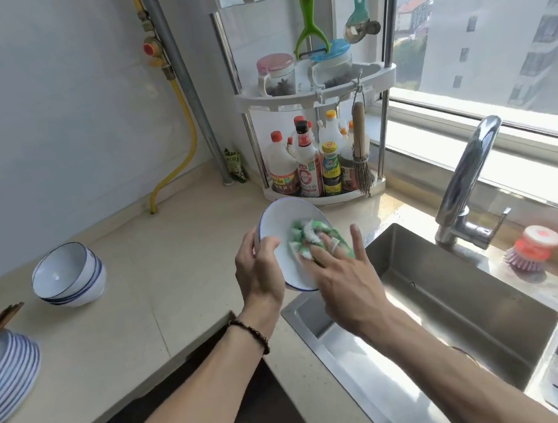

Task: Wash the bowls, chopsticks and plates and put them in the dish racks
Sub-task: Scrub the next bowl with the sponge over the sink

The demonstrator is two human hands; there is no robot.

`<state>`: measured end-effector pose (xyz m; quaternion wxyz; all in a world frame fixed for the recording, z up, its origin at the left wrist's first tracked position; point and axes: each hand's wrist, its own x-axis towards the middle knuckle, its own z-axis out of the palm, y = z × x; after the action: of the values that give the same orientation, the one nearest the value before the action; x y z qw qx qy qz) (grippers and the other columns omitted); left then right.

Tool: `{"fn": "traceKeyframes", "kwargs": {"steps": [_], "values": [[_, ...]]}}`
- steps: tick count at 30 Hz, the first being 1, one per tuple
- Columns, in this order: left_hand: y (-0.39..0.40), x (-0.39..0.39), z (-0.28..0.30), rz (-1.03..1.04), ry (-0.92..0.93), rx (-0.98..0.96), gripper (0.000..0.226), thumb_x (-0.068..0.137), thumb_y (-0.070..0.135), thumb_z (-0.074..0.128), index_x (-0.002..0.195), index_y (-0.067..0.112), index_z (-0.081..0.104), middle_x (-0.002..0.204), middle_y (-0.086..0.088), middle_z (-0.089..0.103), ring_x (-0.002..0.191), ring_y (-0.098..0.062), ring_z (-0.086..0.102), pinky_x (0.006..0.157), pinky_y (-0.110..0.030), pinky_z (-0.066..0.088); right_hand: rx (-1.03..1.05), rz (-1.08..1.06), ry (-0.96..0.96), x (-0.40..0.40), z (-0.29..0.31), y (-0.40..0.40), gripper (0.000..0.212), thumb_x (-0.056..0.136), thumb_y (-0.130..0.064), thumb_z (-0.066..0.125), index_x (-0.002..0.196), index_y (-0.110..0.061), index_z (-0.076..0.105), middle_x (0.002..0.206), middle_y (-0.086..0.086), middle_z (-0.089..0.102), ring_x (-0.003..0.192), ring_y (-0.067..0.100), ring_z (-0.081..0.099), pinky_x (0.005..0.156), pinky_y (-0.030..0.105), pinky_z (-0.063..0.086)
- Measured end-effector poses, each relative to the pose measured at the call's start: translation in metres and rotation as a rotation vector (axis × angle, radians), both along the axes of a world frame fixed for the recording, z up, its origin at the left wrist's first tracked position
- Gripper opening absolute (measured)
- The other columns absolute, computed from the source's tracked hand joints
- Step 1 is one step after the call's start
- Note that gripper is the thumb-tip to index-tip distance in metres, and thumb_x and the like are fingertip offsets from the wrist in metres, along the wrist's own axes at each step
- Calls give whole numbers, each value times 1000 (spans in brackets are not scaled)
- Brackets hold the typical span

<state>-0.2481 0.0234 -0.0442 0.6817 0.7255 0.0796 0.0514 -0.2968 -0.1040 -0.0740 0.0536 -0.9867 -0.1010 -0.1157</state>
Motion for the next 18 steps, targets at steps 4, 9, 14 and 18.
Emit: {"fn": "traceKeyframes", "kwargs": {"steps": [4,9,14,18], "values": [[1,4,-3,-58,6,37,11,66,31,55,67,25,64,69,7,61,75,-23,55,70,-37,45,197,137,189,-7,-3,18,70,83,-5,51,148,-29,38,138,-7,47,129,25,49,120,47,-11],[2,7,-5,-65,21,95,26,63,34,53,74,11,59,68,2,58,73,-24,51,67,-36,40,94,44,155,-4,-5,2,82,81,-8,56,155,-29,27,144,-6,43,131,28,49,115,50,-24],[7,8,9,-195,78,163,12,63,34,55,62,22,57,63,5,54,68,-22,50,63,-33,39,263,152,172,-12,-12,11,65,84,-7,55,142,-32,42,122,-11,52,117,21,56,122,57,-8],[21,13,12,-293,373,7,40,62,35,61,94,13,69,89,-14,69,78,-28,63,63,-32,51,13,126,-136,-3,-27,-17,51,73,-7,71,121,-22,68,99,-3,68,89,28,70,123,55,-2]]}}
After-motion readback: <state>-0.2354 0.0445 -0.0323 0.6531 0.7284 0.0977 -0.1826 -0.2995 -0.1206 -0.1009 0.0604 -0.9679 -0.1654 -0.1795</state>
